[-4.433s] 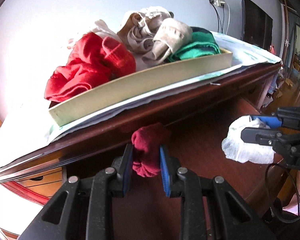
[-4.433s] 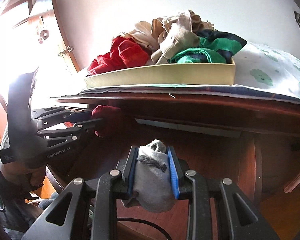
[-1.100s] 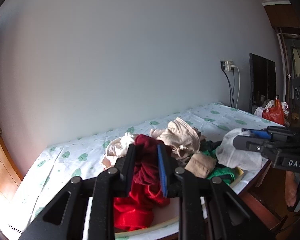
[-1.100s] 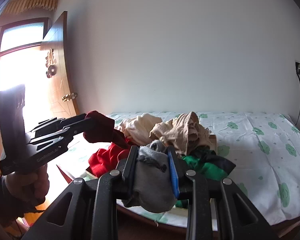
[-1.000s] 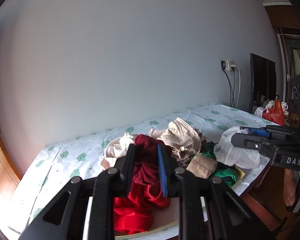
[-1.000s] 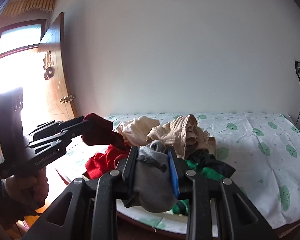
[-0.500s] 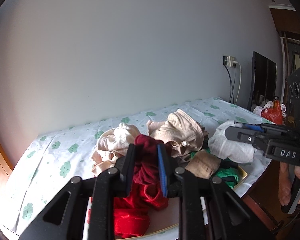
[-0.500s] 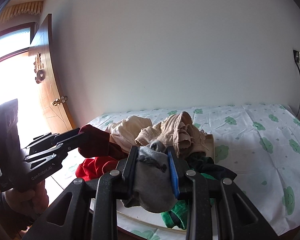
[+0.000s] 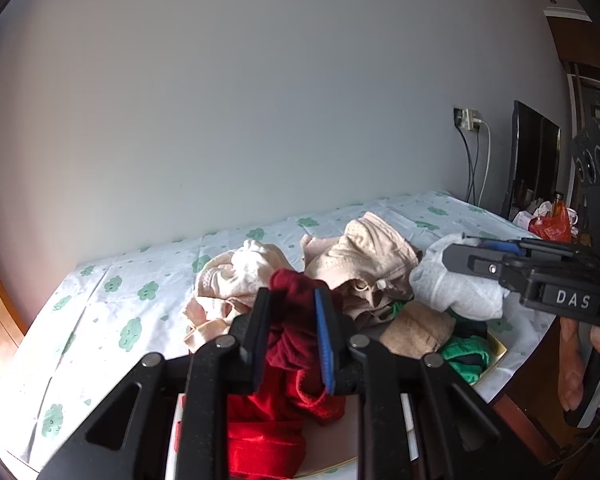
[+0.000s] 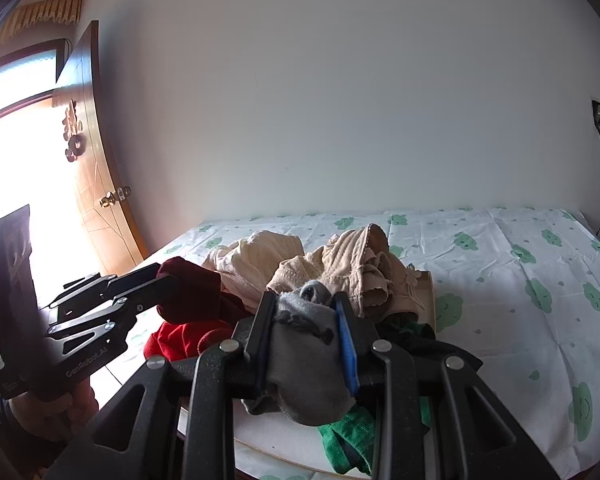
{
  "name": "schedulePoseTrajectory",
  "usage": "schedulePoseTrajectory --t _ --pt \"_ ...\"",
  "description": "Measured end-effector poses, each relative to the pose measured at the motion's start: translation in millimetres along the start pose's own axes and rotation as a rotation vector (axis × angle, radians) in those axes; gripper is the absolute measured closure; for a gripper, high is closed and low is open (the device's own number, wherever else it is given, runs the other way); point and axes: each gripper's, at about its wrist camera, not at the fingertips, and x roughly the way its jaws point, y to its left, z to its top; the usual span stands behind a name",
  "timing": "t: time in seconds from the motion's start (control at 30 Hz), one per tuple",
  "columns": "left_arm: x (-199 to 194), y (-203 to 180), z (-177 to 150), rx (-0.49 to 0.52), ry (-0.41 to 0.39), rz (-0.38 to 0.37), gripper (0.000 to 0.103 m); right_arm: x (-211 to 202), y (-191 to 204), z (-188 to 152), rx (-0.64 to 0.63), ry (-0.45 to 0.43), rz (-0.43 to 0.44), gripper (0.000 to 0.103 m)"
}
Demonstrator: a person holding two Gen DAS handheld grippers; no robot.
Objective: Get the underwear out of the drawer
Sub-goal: 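Carry the dark red sock and white sock over the cardboard tray with both grippers, then open the left gripper over the tray while the right gripper releases the white sock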
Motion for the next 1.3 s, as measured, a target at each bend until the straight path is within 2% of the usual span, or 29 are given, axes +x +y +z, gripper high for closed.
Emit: schedulePoseTrajectory --t 0.33,0.57,0.83,1.3 --pt "20.1 3.2 -15.3 -0.022 0.04 0.012 0.084 17.8 -2.2 -3.2 0.013 0.022 -0.019 0.072" --pt "20.7 5.3 -20.7 -0.028 0.041 0.012 0.084 22.7 0.2 -6.7 0.004 0.032 -0.022 0.072" --pt "24.5 -0.9 -35.0 -0.008 0.066 0.015 0.084 31.5 6.8 -15.5 -0.026 0.064 -0.027 0.072" --pt "30.0 -5.1 -39.4 0.009 0.074 0.024 0.08 39.8 8.0 -20.3 -0.035 0.101 -0.045 0.072"
